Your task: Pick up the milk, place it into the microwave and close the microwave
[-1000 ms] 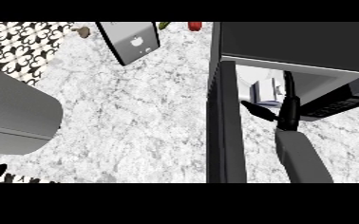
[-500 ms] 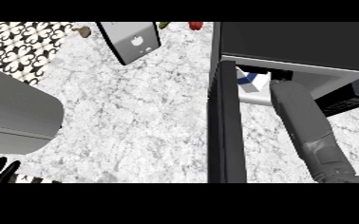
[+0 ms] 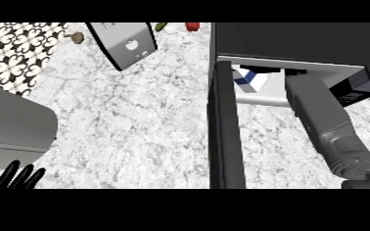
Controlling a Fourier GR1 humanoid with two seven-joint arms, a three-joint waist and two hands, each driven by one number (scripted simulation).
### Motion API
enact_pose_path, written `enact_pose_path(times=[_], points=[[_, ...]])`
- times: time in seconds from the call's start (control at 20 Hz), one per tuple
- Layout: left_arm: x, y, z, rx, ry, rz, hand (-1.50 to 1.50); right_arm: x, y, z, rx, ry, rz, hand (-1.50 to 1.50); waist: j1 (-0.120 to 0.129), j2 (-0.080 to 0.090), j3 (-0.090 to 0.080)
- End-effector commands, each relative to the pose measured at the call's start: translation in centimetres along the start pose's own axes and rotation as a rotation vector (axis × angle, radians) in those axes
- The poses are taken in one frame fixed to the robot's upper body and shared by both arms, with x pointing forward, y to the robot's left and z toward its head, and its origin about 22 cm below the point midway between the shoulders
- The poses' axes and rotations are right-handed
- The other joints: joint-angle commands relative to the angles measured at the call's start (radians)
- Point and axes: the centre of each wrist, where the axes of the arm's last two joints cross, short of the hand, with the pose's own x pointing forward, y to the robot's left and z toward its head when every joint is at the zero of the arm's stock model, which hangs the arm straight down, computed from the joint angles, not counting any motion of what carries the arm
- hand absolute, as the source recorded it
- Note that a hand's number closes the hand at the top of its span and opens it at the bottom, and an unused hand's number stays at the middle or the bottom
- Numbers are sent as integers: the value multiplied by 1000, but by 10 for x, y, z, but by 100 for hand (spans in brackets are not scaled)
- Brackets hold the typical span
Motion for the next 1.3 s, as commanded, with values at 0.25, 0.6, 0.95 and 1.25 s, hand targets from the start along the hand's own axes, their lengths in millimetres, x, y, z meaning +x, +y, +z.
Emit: enact_pose_path(times=[0.25, 0.6, 0.95, 1.25], points=[[-20, -24, -2, -193, 72, 60, -150, -21, -12, 14, 154, -22, -324, -150, -50, -28, -7], [-55, -39, -35, -257, 114, 25, -150, -52, 2, 54, 218, 15, -552, -150, -93, -39, -9], [-73, -55, -57, -260, 133, -19, -150, -85, 29, 128, 244, 60, -620, -150, -126, -53, -11], [-81, -68, -74, -310, 122, -19, 150, -115, -7, 204, 236, 118, -527, -150, -145, -57, -13]])
